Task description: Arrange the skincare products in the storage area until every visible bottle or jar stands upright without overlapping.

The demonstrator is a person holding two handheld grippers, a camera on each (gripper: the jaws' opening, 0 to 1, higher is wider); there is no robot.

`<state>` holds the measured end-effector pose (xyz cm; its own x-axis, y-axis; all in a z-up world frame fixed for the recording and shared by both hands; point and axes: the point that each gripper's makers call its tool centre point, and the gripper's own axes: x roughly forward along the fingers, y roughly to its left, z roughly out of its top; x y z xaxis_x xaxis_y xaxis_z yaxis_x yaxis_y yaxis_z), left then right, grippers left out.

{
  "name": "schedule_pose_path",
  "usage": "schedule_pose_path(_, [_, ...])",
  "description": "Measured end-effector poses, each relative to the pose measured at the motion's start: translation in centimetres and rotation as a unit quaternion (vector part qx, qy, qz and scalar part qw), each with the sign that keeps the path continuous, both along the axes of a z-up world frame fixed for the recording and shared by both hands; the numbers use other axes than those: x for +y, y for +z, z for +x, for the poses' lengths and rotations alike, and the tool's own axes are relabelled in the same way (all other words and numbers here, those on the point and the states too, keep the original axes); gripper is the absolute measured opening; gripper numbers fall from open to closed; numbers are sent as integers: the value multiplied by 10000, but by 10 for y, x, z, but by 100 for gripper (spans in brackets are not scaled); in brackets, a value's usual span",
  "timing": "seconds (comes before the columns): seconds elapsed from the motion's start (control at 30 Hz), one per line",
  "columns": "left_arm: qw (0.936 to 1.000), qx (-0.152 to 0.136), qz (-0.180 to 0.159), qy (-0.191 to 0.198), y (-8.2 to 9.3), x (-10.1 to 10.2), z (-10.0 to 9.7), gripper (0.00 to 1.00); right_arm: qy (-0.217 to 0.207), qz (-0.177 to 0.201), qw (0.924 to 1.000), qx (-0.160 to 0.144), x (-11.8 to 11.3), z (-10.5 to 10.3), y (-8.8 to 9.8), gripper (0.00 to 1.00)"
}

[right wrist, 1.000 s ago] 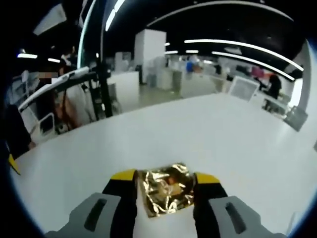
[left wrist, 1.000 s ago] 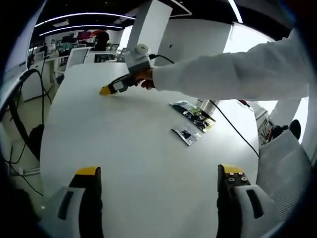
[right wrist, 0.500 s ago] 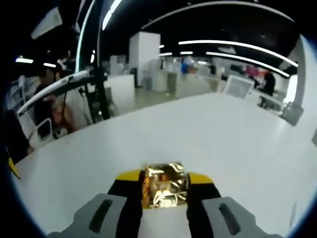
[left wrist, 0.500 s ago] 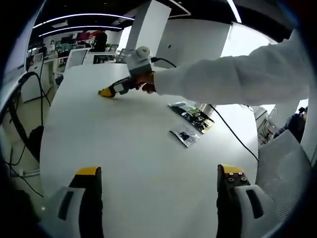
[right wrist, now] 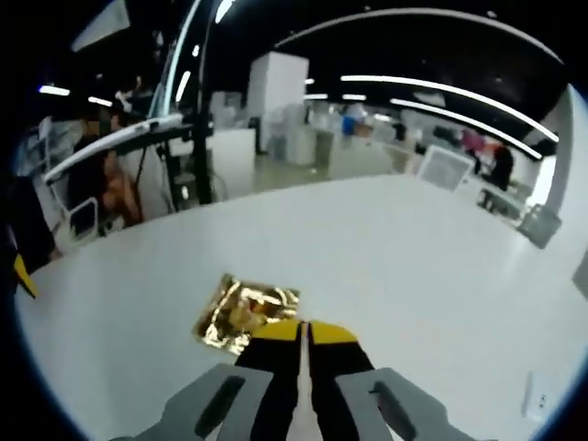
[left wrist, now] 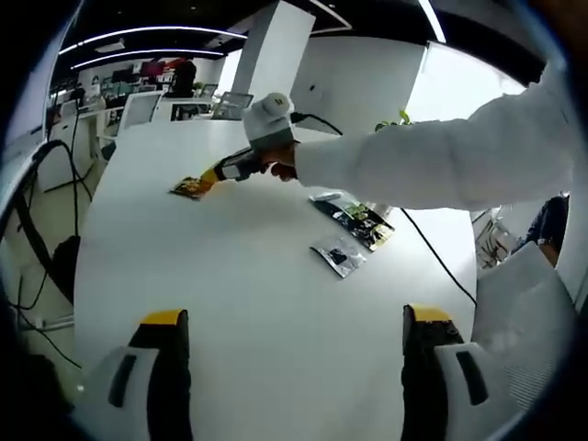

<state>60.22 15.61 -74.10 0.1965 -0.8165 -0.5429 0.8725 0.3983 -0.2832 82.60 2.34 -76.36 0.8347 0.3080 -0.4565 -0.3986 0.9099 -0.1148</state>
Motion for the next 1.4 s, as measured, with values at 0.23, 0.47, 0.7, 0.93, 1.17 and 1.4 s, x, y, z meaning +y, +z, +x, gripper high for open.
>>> schedule_pose_path(0.23, [10000, 9, -11, 7, 0, 0, -1, 91, 829, -303, 9959, -172, 36, -11, 0, 15])
schedule_pose_path(0.47, [10000, -1, -19, 25, 2, 2, -1, 91, 1245, -899, 9881, -108, 47, -17, -16, 11])
schedule_pose_path(0.7, [10000, -9, -14, 91, 2, 7, 0, 91, 1255, -1229, 9843, -162, 45, -17, -18, 4])
schedule_pose_path(0.93, [10000, 3, -33, 76, 2, 6, -1, 90, 1203, -1169, 9858, -66, 39, -19, -22, 4])
schedule_pose_path(1.17, [10000, -10, -44, 55, 3, 3, -1, 90, 1083, -1080, 9882, 40, 34, -13, -25, 0])
schedule_pose_path(1.4, [10000, 0, -17, 35, 2, 4, -2, 90, 1150, -1251, 9855, -39, 35, -10, -25, 0])
